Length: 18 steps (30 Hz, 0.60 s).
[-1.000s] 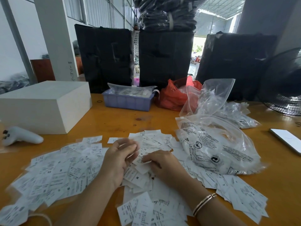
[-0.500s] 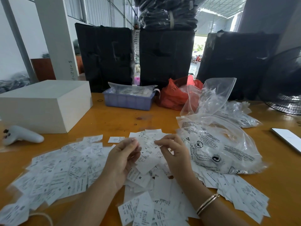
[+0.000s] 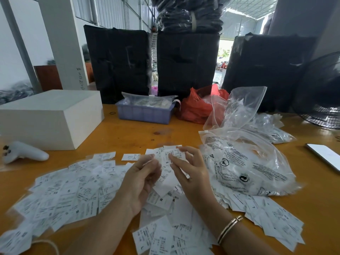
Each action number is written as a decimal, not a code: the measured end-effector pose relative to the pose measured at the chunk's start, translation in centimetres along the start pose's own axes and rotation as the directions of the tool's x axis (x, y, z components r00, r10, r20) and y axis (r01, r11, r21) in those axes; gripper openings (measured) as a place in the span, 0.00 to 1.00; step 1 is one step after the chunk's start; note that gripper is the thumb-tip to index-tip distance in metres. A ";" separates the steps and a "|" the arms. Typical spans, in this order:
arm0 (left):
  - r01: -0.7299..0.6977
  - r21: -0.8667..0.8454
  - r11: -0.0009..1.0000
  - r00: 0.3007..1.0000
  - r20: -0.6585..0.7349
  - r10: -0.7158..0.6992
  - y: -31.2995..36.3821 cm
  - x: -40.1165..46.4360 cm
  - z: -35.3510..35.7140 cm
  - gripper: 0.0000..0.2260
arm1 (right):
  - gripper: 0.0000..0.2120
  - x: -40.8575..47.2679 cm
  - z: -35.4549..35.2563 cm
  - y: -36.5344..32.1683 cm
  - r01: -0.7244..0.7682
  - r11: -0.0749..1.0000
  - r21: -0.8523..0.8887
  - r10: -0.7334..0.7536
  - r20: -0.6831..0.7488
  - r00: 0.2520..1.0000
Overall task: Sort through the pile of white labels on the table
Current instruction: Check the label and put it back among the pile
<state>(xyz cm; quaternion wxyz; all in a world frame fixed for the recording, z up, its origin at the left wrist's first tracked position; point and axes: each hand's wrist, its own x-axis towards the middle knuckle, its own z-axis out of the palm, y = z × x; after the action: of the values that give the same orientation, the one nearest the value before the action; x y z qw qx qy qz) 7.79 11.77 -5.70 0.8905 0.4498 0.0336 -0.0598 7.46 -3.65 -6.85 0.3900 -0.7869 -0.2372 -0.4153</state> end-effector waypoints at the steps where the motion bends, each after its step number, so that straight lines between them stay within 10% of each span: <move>1: 0.005 -0.002 1.000 1.000 0.006 -0.005 0.0 0.0 0.0 0.08 | 0.11 0.0 0.0 0.0 0.001 1.000 -0.006 -0.001 -0.002 1.000; 9: 0.015 0.029 0.999 0.999 0.032 -0.016 0.0 -0.4 0.4 0.15 | 0.13 0.0 0.1 -0.5 0.036 0.999 -0.002 -0.036 0.056 0.998; 13: -0.026 0.102 0.994 1.000 0.009 0.026 0.0 -0.4 0.3 0.17 | 0.23 0.3 0.0 -1.0 -0.422 0.861 0.285 0.373 0.209 0.904; 18: -0.061 0.182 0.981 0.998 -0.021 0.066 -0.1 -0.4 0.4 0.08 | 0.06 0.6 -0.4 -1.0 -0.708 0.596 0.377 0.603 0.372 0.706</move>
<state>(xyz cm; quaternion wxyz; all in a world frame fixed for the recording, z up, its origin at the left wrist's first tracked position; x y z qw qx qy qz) 7.38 11.39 -5.52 0.8466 0.5308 0.0258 -0.0279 6.92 -3.35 -5.85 0.6760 -0.7292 -0.0662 -0.0825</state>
